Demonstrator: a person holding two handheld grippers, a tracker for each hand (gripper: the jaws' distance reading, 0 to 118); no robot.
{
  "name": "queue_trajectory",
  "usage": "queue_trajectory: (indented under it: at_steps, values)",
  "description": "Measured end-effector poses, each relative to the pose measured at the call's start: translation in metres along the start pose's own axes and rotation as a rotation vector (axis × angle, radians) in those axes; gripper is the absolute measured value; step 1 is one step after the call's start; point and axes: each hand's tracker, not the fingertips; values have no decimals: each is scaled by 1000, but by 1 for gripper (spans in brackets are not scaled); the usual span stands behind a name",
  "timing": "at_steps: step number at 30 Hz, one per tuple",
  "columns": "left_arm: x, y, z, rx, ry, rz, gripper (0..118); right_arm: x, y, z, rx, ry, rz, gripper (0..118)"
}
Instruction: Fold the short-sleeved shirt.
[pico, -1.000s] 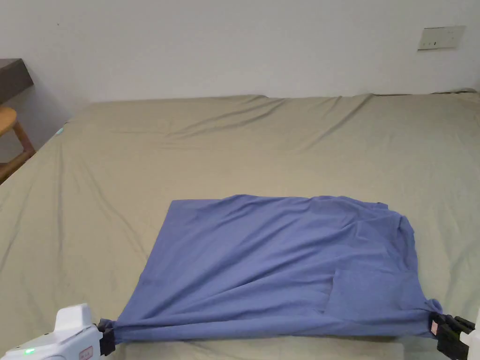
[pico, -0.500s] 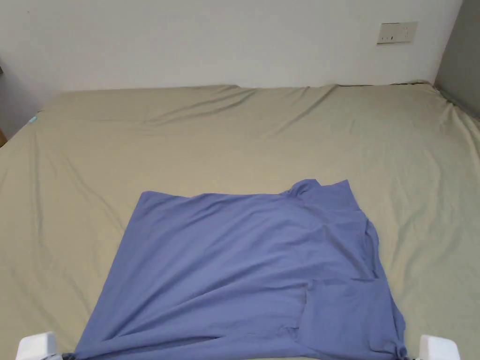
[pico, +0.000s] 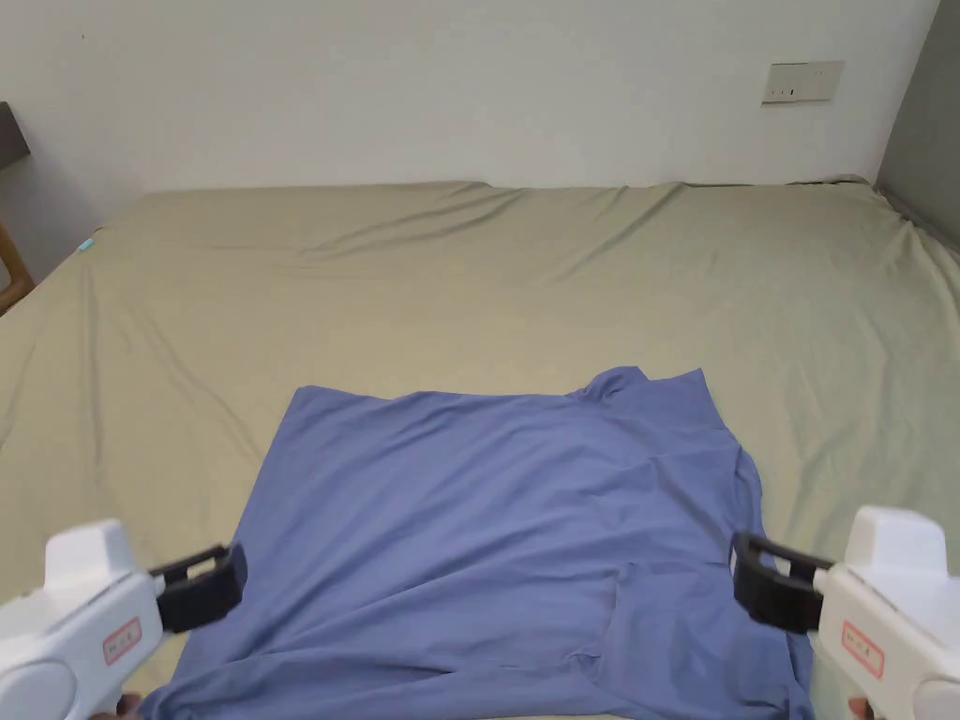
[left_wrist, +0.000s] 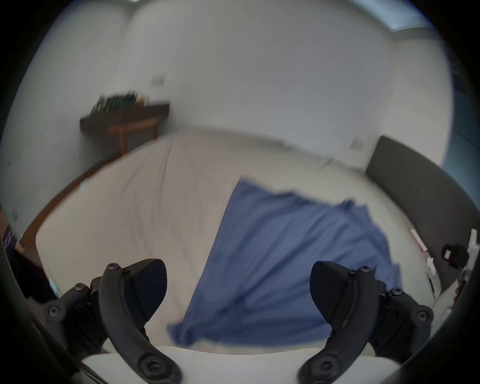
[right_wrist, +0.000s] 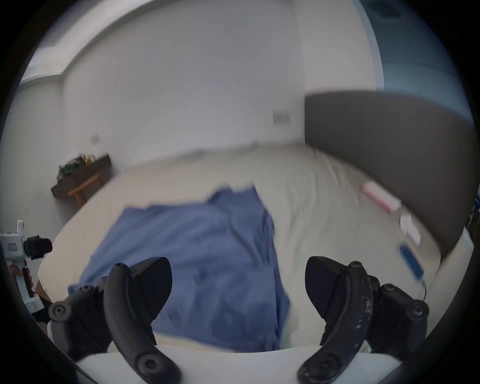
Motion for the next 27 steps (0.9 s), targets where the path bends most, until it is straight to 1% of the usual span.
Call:
queue_trajectory:
  at_steps: [3, 5, 8, 9, 10, 11, 12, 13, 14, 15, 16, 17, 21, 22, 25, 27]
  values:
    - [30, 38, 23, 198, -30, -71, 113, -20, 35, 20, 177, -6, 42, 107]
    - [47, 54, 36, 318, -17, -103, 113, -33, 50, 30, 264, -23, 68, 107]
    - [63, 69, 43, 412, -22, -146, 112, -48, 62, 41, 363, -69, 110, 106]
    - [67, 72, 45, 445, -23, -163, 108, -52, 64, 43, 385, -92, 126, 103]
    - [70, 73, 45, 461, -24, -166, 99, -54, 66, 45, 393, -104, 127, 98]
    - [71, 73, 46, 456, -43, -174, 82, -56, 67, 47, 389, -97, 124, 87]
    - [73, 73, 46, 451, -63, -178, 44, -56, 66, 48, 396, -87, 123, 66]
    - [74, 72, 45, 441, -67, -171, 12, -57, 66, 49, 401, -76, 119, 41]
    - [73, 71, 40, 439, -66, -165, 2, -58, 66, 49, 404, -76, 126, 15]
    - [73, 70, 38, 434, -70, -146, 0, -60, 67, 49, 401, -84, 135, 2]
    - [70, 70, 37, 404, -111, -137, 0, -61, 65, 50, 401, -100, 140, 1]
    - [69, 69, 37, 394, -127, -124, 0, -60, 64, 50, 405, -92, 144, 1]
    - [63, 62, 31, 369, -83, -148, 0, -59, 63, 49, 401, -88, 139, 1]
    - [59, 60, 27, 322, -81, -154, 0, -59, 63, 49, 400, -88, 138, 1]
    - [41, 54, 8, 64, -95, -151, 0, -58, 61, 44, 383, -81, 142, 1]
    - [20, 36, -9, -111, -98, -129, 0, -58, 59, 40, 369, -81, 151, 1]
